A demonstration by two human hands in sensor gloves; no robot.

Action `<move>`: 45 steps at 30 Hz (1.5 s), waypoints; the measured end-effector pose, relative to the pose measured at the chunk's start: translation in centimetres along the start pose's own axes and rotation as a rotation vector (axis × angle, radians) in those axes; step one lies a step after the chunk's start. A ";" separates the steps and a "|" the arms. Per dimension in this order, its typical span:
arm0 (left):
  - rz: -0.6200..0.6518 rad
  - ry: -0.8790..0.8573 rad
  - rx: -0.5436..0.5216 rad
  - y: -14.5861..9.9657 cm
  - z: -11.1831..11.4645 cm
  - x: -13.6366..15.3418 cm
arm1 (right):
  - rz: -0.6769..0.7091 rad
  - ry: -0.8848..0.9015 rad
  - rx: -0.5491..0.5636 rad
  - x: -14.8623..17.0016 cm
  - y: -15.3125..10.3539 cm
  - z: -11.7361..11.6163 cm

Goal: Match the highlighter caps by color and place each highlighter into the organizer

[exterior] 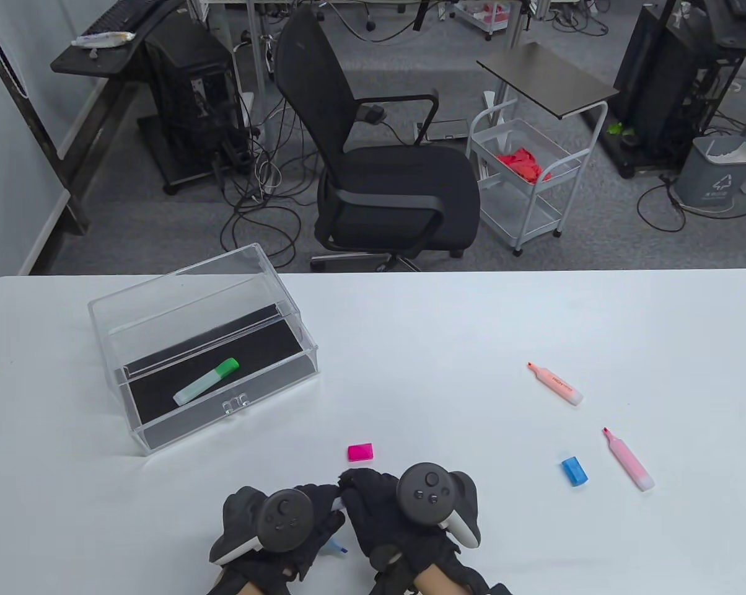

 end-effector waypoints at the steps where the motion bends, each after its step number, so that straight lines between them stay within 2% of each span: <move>1: -0.003 -0.006 -0.004 0.0 0.0 0.0 | 0.000 -0.008 0.006 -0.1 0.0 0.1; 9: -0.061 0.121 -0.056 0.2 0.0 -0.1 | -0.081 -0.090 0.038 0.7 0.1 0.0; 15: -0.107 0.203 -0.125 0.2 -0.7 -0.2 | -0.116 -0.223 0.184 0.3 -0.3 1.1; 19: -0.163 0.304 -0.151 0.8 -1.6 0.2 | -0.149 -0.316 0.245 0.4 -0.4 1.8; 25: -0.213 0.304 -0.171 2.3 -3.7 1.4 | -0.179 -0.371 0.281 0.6 -0.4 2.5; 32: -0.329 0.390 -0.201 5.2 -7.7 4.3 | -0.250 -0.479 0.353 0.6 -0.6 3.1; 36: -0.411 0.405 -0.199 7.4 -9.6 6.8 | -0.275 -0.469 0.382 0.9 -0.8 3.8; 45: -0.606 0.450 -0.117 11.5 -11.0 12.5 | -0.341 -0.457 0.413 2.0 -0.9 5.1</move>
Point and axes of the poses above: the tracker on the back of each hand, its own x axis roughly to the little-finger side, its own y axis roughly from the wrist to the fingertips, z = x × y, the point moved 1 cm from there along y, roughly from the wrist to the fingertips, and after that the axes turned 13 degrees about -z, right-handed, at the moved point
